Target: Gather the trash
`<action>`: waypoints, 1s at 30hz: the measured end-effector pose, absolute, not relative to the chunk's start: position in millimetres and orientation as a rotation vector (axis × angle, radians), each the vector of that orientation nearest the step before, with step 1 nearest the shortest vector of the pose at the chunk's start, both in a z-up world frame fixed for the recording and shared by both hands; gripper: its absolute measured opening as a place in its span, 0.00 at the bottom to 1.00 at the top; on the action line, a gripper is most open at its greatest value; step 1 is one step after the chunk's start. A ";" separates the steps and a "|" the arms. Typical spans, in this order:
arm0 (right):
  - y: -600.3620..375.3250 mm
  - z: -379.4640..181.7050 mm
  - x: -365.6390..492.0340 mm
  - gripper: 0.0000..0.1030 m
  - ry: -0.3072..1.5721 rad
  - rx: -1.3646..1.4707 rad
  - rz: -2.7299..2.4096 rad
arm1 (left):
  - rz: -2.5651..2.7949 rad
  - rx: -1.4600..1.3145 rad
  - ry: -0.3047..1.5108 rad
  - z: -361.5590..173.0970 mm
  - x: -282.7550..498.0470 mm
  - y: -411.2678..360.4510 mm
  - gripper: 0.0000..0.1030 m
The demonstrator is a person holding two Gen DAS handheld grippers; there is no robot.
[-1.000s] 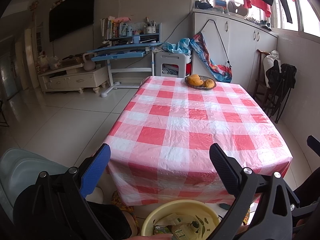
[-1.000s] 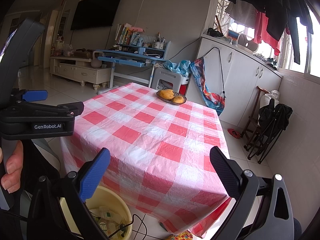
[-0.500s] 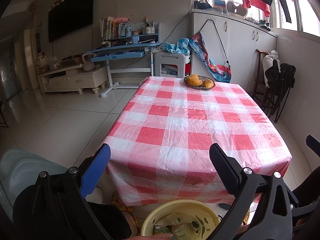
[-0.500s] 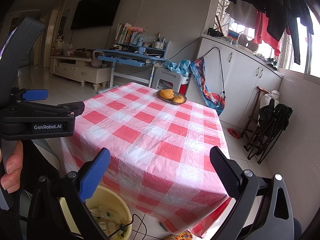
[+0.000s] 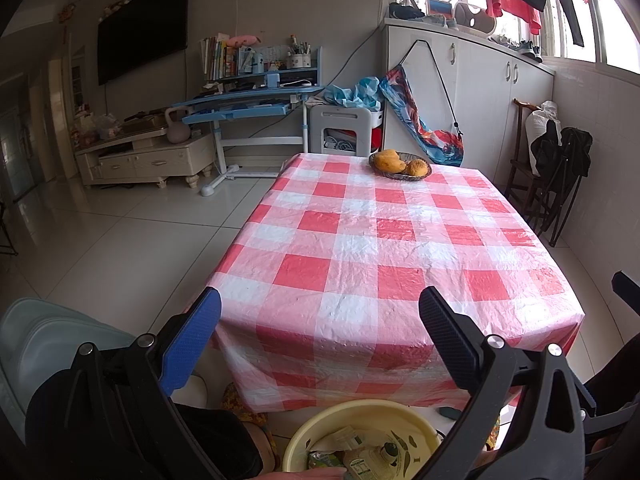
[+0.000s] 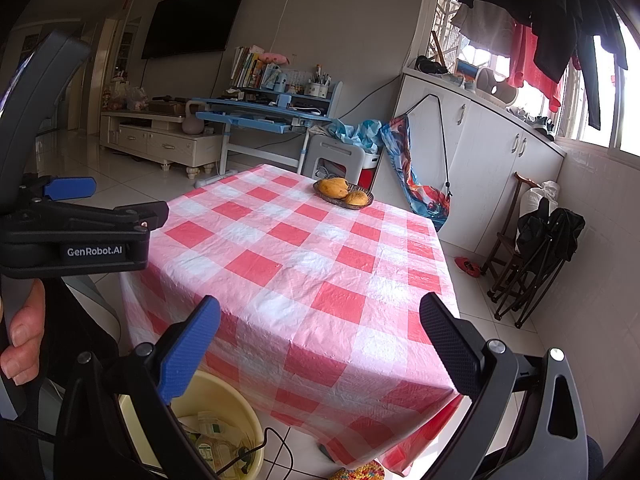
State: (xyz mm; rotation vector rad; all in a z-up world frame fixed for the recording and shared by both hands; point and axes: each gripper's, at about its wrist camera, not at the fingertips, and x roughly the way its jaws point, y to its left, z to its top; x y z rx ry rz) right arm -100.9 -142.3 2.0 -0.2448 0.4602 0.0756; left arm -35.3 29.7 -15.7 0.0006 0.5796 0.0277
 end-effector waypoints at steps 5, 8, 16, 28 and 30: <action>-142.0 2.3 -101.0 0.92 0.460 -0.245 0.076 | 0.026 0.001 0.577 -15.7 -35.5 29.3 0.93; -141.7 2.3 -101.0 0.92 0.461 -0.245 0.076 | 0.011 -0.006 0.574 -14.9 -35.0 29.0 0.93; -145.2 -0.1 -101.4 0.92 0.465 -0.230 0.078 | 0.032 0.010 0.540 -12.6 -37.2 35.3 0.93; -148.3 -6.0 -100.4 0.92 0.491 -0.248 0.085 | 0.048 -0.017 0.714 -37.8 -12.5 46.0 0.93; -148.3 -6.7 -101.3 0.92 0.492 -0.259 0.087 | 0.051 0.000 0.719 -40.0 -12.5 43.5 0.93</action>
